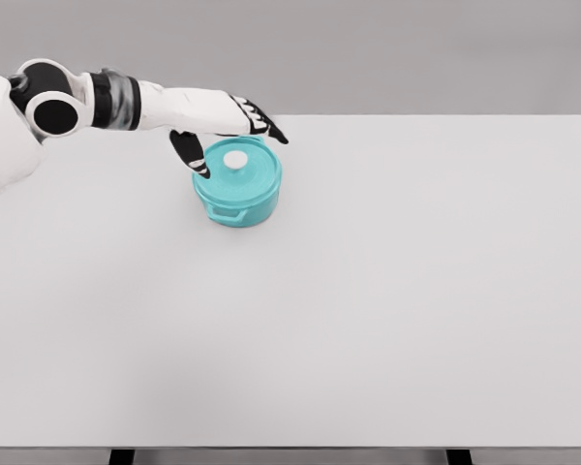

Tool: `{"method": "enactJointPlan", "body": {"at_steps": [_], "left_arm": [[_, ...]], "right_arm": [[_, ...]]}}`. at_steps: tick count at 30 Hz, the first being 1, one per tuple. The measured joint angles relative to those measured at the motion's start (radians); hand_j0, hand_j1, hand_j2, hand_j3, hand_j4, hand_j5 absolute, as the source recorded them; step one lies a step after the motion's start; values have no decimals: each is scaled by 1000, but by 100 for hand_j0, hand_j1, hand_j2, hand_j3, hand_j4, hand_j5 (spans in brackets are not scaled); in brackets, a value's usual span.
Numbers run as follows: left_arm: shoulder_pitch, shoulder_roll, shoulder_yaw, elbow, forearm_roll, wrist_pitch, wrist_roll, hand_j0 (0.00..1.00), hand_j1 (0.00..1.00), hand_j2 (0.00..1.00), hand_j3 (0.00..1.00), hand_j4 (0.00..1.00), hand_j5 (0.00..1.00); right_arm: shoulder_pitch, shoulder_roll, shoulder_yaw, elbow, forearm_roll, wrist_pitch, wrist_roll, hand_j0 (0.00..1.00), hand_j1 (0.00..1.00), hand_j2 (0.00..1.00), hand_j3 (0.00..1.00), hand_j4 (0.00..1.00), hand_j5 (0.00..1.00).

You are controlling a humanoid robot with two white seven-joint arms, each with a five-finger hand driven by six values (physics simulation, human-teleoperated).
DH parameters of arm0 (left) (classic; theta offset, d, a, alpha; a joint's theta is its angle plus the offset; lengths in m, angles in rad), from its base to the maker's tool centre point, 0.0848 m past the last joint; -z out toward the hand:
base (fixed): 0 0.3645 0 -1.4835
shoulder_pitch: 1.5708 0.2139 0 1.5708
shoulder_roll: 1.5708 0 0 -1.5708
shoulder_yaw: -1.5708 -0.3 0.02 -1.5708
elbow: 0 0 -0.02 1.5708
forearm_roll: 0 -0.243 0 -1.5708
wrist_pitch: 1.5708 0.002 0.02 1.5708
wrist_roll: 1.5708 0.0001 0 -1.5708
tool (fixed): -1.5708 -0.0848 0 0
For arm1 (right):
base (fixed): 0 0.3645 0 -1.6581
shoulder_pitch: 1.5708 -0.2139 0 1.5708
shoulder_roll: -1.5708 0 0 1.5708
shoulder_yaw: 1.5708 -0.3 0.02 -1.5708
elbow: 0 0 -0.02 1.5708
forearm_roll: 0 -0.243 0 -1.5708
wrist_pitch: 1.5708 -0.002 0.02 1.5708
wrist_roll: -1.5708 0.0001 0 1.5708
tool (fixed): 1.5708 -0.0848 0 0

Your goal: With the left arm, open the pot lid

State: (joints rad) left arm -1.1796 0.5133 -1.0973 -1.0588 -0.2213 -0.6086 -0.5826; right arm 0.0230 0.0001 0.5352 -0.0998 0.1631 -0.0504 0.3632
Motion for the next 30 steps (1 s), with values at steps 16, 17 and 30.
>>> {"method": "enactJointPlan", "body": {"at_steps": [16,17,30], "left_arm": [[-2,-77,-23,126,-73,47,17,73,73,73,73,73,73],[-2,-77,-25,127,-73,46,16,73,73,73,73,73,73],[6,-83,-35,129,-85,47,16,69,69,69,69,69,69]], "right_arm": [[0,0,0,0,0,0,0,100,100,100,100,100,100],[0,0,0,0,0,0,0,100,100,100,100,100,100],[0,0,0,0,0,0,0,100,100,100,100,100,100]]}}
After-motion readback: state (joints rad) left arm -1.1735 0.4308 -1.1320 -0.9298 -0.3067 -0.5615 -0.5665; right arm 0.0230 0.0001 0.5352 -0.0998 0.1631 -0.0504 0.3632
